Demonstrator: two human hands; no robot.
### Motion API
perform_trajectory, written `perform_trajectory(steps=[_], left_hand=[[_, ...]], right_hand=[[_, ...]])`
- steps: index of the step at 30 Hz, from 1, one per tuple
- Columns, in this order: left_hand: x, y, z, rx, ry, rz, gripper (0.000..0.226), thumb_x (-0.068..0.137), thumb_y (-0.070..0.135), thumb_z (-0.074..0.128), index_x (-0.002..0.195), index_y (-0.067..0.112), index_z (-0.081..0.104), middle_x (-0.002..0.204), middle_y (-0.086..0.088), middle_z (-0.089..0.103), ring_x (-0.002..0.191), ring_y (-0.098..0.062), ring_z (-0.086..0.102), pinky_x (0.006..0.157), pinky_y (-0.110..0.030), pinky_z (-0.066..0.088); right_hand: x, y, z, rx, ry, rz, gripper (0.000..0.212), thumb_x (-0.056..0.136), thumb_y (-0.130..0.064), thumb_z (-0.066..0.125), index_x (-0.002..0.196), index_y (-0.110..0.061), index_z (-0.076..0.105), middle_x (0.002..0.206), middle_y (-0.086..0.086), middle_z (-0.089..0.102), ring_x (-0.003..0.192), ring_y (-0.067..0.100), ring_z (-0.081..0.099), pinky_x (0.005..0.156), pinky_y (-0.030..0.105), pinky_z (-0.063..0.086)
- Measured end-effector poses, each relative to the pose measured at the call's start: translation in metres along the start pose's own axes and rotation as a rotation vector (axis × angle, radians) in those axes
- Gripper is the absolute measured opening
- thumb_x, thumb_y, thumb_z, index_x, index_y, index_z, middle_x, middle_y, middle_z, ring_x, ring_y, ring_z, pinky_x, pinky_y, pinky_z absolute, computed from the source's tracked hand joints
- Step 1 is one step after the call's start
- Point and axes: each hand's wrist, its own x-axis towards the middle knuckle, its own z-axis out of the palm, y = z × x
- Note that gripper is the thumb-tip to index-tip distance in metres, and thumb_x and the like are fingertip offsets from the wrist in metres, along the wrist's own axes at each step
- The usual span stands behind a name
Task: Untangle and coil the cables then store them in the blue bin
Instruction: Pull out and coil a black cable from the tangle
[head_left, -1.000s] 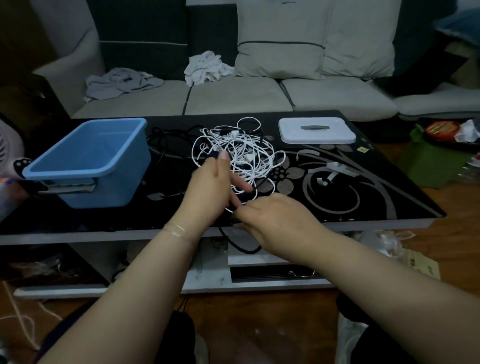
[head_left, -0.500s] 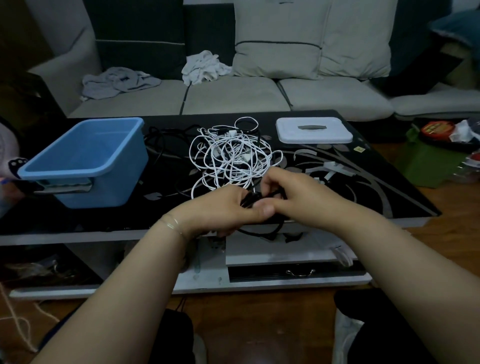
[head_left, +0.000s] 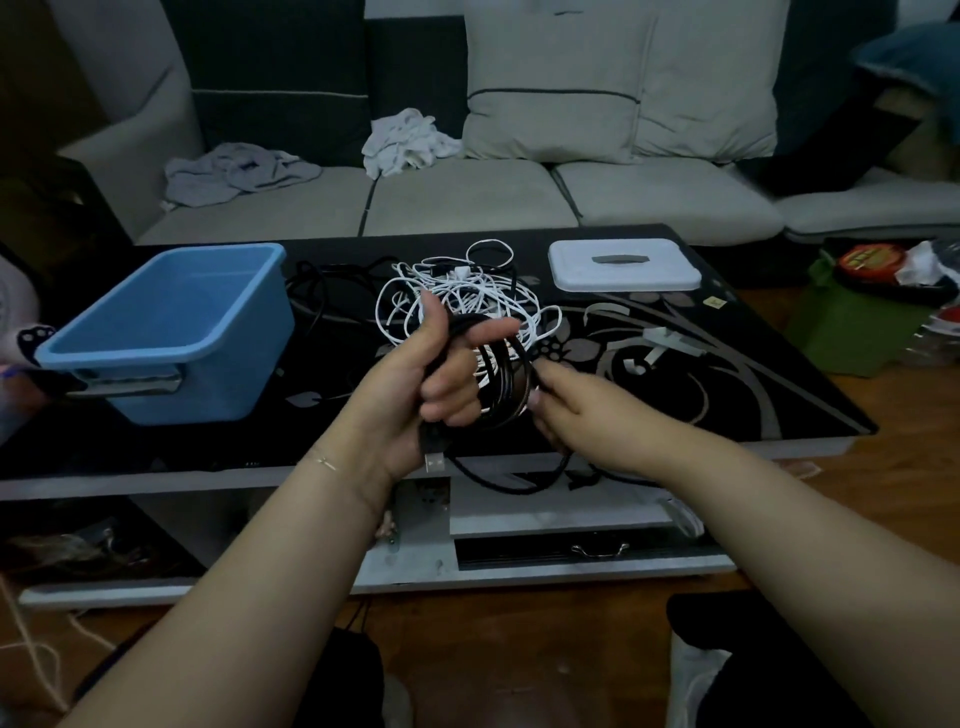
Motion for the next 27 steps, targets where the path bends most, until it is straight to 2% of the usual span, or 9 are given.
perform_trajectory(steps=[2, 4, 9, 14, 17, 19, 21, 24, 27], left_hand=[[0.002, -0.001, 0.0, -0.112, 0.001, 0.021, 0.064, 0.092, 0.051, 0.03, 0.102, 0.001, 0.069, 0.053, 0.009, 0.061, 0.023, -0.004, 0.028, 0.033, -0.011, 0.022], [0.002, -0.001, 0.001, -0.163, -0.003, 0.039, 0.059, 0.091, 0.047, 0.035, 0.113, -0.001, 0.06, 0.077, 0.007, 0.073, 0.024, -0.005, 0.032, 0.034, -0.009, 0.025], [0.001, 0.001, -0.001, -0.186, 0.036, 0.108, 0.044, 0.092, 0.033, 0.043, 0.117, 0.003, 0.062, 0.11, 0.007, 0.071, 0.029, -0.005, 0.034, 0.038, -0.009, 0.033], [0.005, -0.003, -0.002, -0.175, 0.176, 0.149, 0.053, 0.101, 0.044, 0.03, 0.13, 0.006, 0.052, 0.115, 0.009, 0.069, 0.034, -0.004, 0.035, 0.043, -0.008, 0.034], [0.007, -0.006, 0.001, 0.004, 0.31, 0.211, 0.054, 0.101, 0.047, 0.029, 0.13, 0.006, 0.05, 0.122, 0.004, 0.067, 0.041, -0.002, 0.038, 0.046, -0.01, 0.038], [0.008, -0.007, 0.004, 0.109, 0.393, 0.252, 0.056, 0.1, 0.049, 0.029, 0.131, 0.006, 0.049, 0.122, 0.003, 0.068, 0.044, -0.001, 0.045, 0.048, -0.012, 0.041], [0.009, -0.006, 0.005, 0.168, 0.448, 0.287, 0.058, 0.1, 0.05, 0.028, 0.132, 0.005, 0.047, 0.122, 0.001, 0.067, 0.049, -0.001, 0.056, 0.049, -0.013, 0.044], [0.007, -0.007, 0.007, 0.436, 0.514, 0.371, 0.041, 0.1, 0.047, 0.029, 0.115, 0.018, 0.054, 0.122, 0.005, 0.065, 0.057, -0.007, 0.067, 0.052, -0.016, 0.048], [0.005, -0.012, 0.009, 0.745, 0.511, 0.42, 0.037, 0.095, 0.047, 0.042, 0.114, 0.017, 0.053, 0.092, 0.03, 0.067, 0.056, -0.011, 0.068, 0.055, -0.016, 0.05]], right_hand=[[-0.001, -0.005, 0.008, -0.095, -0.053, 0.005, 0.008, 0.1, -0.022, 0.043, 0.107, -0.022, 0.043, 0.081, -0.006, 0.055, 0.076, 0.015, 0.052, 0.07, 0.029, 0.041], [-0.003, -0.01, 0.013, -0.18, -0.093, -0.002, 0.024, 0.099, -0.022, 0.044, 0.121, -0.014, 0.038, 0.089, 0.004, 0.057, 0.082, 0.023, 0.054, 0.073, 0.035, 0.045], [-0.006, -0.01, 0.01, -0.379, -0.117, -0.031, 0.048, 0.095, -0.038, 0.049, 0.139, -0.03, 0.03, 0.088, -0.005, 0.054, 0.091, 0.023, 0.058, 0.074, 0.035, 0.049], [-0.007, -0.012, 0.012, -0.453, -0.126, -0.106, 0.055, 0.095, -0.038, 0.049, 0.144, -0.03, 0.025, 0.104, -0.002, 0.058, 0.095, 0.019, 0.055, 0.073, 0.032, 0.044], [-0.009, -0.017, 0.011, -0.426, -0.132, -0.163, 0.026, 0.092, -0.039, 0.052, 0.113, -0.027, 0.042, 0.095, -0.004, 0.056, 0.089, 0.018, 0.053, 0.07, 0.033, 0.043], [-0.011, -0.022, 0.01, -0.363, -0.156, -0.174, 0.02, 0.089, -0.04, 0.055, 0.096, -0.03, 0.039, 0.086, -0.007, 0.052, 0.081, 0.016, 0.05, 0.07, 0.036, 0.045], [-0.013, -0.025, 0.011, -0.298, -0.172, -0.162, 0.022, 0.088, -0.04, 0.057, 0.102, -0.028, 0.045, 0.091, -0.007, 0.054, 0.082, 0.013, 0.05, 0.072, 0.036, 0.045], [-0.013, -0.026, 0.015, -0.323, -0.208, -0.149, 0.046, 0.088, -0.037, 0.054, 0.132, -0.028, 0.041, 0.116, -0.004, 0.057, 0.1, 0.015, 0.054, 0.079, 0.033, 0.044], [-0.012, -0.027, 0.019, -0.454, -0.189, -0.168, 0.044, 0.092, -0.034, 0.049, 0.135, -0.025, 0.042, 0.12, 0.002, 0.057, 0.109, 0.024, 0.055, 0.085, 0.037, 0.047]])
